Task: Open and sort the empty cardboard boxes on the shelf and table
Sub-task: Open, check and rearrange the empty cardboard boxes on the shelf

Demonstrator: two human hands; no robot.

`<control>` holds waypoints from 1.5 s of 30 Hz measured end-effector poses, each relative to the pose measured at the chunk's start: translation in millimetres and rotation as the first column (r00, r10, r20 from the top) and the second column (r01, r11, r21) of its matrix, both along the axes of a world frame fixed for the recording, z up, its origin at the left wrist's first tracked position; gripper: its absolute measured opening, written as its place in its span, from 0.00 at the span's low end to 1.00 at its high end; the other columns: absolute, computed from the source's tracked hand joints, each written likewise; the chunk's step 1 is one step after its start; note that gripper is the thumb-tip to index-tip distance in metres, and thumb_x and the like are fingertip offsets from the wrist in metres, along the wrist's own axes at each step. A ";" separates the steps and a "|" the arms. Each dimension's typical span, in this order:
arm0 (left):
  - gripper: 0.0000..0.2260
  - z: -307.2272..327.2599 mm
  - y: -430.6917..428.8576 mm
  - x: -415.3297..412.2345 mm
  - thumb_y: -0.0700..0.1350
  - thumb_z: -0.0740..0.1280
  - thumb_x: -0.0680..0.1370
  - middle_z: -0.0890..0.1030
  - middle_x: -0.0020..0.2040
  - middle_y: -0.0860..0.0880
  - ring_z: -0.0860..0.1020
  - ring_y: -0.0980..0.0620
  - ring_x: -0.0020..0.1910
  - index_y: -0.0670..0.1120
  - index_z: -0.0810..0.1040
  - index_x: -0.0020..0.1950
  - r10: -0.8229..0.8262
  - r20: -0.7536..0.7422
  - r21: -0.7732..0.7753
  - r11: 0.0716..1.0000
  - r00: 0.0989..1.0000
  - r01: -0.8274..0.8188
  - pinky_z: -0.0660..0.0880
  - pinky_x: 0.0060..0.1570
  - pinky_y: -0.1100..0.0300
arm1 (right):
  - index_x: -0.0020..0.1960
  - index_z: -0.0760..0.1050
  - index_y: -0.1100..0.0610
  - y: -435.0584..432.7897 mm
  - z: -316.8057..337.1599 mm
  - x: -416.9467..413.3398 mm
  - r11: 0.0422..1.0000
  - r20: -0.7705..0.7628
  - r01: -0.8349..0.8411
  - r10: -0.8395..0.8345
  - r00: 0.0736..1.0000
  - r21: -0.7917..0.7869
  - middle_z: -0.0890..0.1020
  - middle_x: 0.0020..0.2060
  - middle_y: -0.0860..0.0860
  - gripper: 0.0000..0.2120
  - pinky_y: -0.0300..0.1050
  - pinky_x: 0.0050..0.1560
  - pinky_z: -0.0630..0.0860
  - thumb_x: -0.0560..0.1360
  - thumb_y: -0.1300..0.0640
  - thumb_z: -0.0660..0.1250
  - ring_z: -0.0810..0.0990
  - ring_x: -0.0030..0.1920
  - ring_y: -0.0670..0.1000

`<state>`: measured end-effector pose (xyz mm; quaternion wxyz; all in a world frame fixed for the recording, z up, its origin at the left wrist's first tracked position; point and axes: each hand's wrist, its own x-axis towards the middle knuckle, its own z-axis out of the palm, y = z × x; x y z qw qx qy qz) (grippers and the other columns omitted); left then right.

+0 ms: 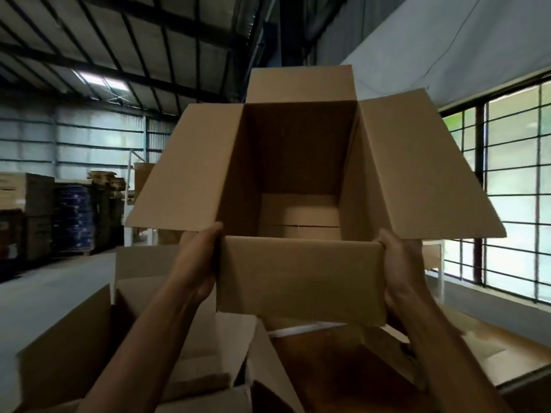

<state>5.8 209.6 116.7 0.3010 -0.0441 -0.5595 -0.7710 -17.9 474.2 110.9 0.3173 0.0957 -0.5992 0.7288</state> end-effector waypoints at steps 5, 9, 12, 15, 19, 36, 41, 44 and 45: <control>0.10 6.4 -52.6 35.9 0.45 0.63 0.80 0.74 0.57 0.43 0.74 0.46 0.54 0.47 0.71 0.61 0.097 -0.040 0.016 0.995 0.994 -0.097 0.69 0.55 0.50 | 0.45 0.73 0.61 -58.9 8.2 1.7 0.991 -0.029 -0.121 0.123 0.992 0.048 0.76 0.32 0.54 0.07 0.43 0.34 0.68 0.78 0.58 0.61 0.76 0.31 0.49; 0.15 5.8 -92.0 53.6 0.46 0.66 0.78 0.74 0.51 0.46 0.74 0.49 0.50 0.43 0.71 0.62 0.258 -0.015 0.018 0.966 0.966 -0.258 0.70 0.51 0.54 | 0.40 0.72 0.59 -107.5 2.8 -6.2 0.966 0.029 -0.257 0.256 0.966 0.042 0.75 0.31 0.53 0.10 0.43 0.34 0.69 0.79 0.57 0.60 0.75 0.32 0.50; 0.07 0.5 -113.1 62.9 0.40 0.62 0.80 0.71 0.42 0.48 0.71 0.53 0.41 0.42 0.70 0.58 0.310 -0.003 -0.031 0.950 0.951 -0.310 0.66 0.39 0.59 | 0.43 0.72 0.58 -137.1 -10.4 -17.2 0.936 0.060 -0.346 0.342 0.938 0.062 0.75 0.32 0.52 0.07 0.43 0.34 0.70 0.78 0.57 0.61 0.75 0.32 0.50; 0.08 -13.0 -133.0 66.2 0.42 0.62 0.80 0.71 0.45 0.47 0.71 0.50 0.45 0.41 0.70 0.57 0.363 0.071 -0.045 0.932 0.929 -0.361 0.66 0.40 0.57 | 0.41 0.72 0.58 -159.3 -23.2 -31.2 0.885 0.138 -0.457 0.443 0.886 0.092 0.74 0.31 0.51 0.09 0.43 0.34 0.70 0.78 0.56 0.61 0.74 0.30 0.48; 0.05 -38.5 -154.9 59.3 0.45 0.63 0.81 0.71 0.46 0.44 0.71 0.48 0.44 0.45 0.69 0.48 0.410 0.217 -0.051 0.911 0.886 -0.409 0.67 0.39 0.54 | 0.33 0.69 0.57 -184.0 -42.0 -49.3 0.842 0.223 -0.527 0.496 0.839 0.112 0.71 0.29 0.53 0.15 0.42 0.31 0.67 0.79 0.59 0.60 0.71 0.28 0.48; 0.06 -164.6 -205.2 -20.1 0.44 0.65 0.79 0.79 0.47 0.39 0.77 0.42 0.45 0.41 0.74 0.48 0.436 0.658 -0.152 0.875 0.614 -0.459 0.71 0.44 0.53 | 0.37 0.71 0.60 -253.7 -165.3 -147.1 0.743 0.643 -0.667 0.487 0.591 0.050 0.74 0.36 0.56 0.13 0.43 0.35 0.65 0.81 0.62 0.58 0.73 0.37 0.53; 0.11 -176.7 -210.3 -34.7 0.51 0.60 0.82 0.82 0.48 0.44 0.80 0.44 0.46 0.46 0.77 0.49 0.476 0.685 -0.310 0.875 0.552 -0.371 0.75 0.44 0.54 | 0.33 0.58 0.55 -271.4 -187.1 -175.4 0.744 0.756 -0.664 0.391 0.525 0.076 0.64 0.34 0.56 0.18 0.47 0.41 0.58 0.79 0.61 0.60 0.65 0.37 0.54; 0.14 -176.3 -222.7 -44.8 0.52 0.58 0.83 0.82 0.51 0.42 0.81 0.42 0.49 0.43 0.77 0.56 0.477 0.700 -0.341 0.877 0.532 -0.337 0.76 0.50 0.52 | 0.33 0.57 0.54 -271.7 -180.9 -174.3 0.742 0.774 -0.668 0.390 0.499 0.057 0.64 0.31 0.54 0.17 0.46 0.37 0.57 0.77 0.63 0.59 0.64 0.33 0.53; 0.14 -174.6 -228.6 -47.0 0.51 0.58 0.83 0.82 0.51 0.42 0.80 0.42 0.49 0.43 0.77 0.56 0.479 0.690 -0.349 0.877 0.542 -0.331 0.76 0.48 0.53 | 0.33 0.57 0.53 -273.3 -182.0 -175.1 0.744 0.778 -0.668 0.401 0.484 0.033 0.64 0.30 0.54 0.18 0.46 0.35 0.57 0.77 0.64 0.59 0.64 0.32 0.53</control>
